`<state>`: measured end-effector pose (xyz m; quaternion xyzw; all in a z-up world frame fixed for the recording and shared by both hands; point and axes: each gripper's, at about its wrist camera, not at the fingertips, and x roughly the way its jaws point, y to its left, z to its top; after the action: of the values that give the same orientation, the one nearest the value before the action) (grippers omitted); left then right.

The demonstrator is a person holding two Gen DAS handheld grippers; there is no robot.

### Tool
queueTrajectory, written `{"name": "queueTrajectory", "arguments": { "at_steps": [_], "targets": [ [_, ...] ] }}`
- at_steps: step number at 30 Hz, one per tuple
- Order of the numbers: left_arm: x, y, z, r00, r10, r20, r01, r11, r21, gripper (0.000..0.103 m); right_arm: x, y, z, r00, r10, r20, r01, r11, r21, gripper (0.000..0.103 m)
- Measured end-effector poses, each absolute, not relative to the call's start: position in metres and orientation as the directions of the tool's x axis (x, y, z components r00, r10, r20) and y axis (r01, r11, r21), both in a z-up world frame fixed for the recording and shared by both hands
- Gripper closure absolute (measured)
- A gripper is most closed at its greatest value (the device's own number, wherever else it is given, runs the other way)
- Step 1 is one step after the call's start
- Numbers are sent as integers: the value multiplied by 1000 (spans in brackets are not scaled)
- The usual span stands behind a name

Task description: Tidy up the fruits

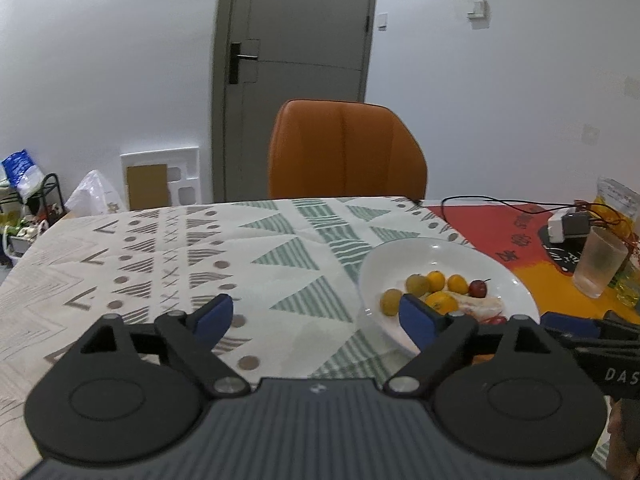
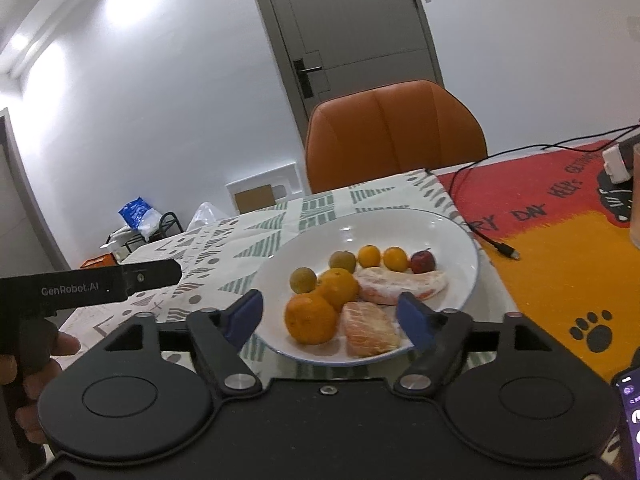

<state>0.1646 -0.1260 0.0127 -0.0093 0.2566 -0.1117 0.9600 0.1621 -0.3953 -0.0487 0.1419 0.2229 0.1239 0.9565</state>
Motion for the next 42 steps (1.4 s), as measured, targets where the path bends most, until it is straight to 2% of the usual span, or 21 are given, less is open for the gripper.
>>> {"name": "queueTrajectory", "arguments": {
  "at_steps": [5,7,14,25,42],
  "targets": [
    [157,-112,16,850,-189,-492,175,982,-76,8,159,-387,-42,876,299,-378,-178,929,323,4],
    [154,-108,17,853,-173,-493,161,985,-68,6,157,-385,-40,879,300,-370,-179,928,327,0],
    [143,-91,19,848,-143,-510,121,990,-75,5,152,-380,-35,874,316,-368,-181,917,357,0],
    [117,-67,21,854,-107,-509,69,993,-94,0,135,-360,-29,860,341,-380,-223,920,323,0],
    [74,-45,29,858,-96,-505,47,993,-109,0,107,-344,-17,852,364,-375,-261,918,299,0]
  ]
}}
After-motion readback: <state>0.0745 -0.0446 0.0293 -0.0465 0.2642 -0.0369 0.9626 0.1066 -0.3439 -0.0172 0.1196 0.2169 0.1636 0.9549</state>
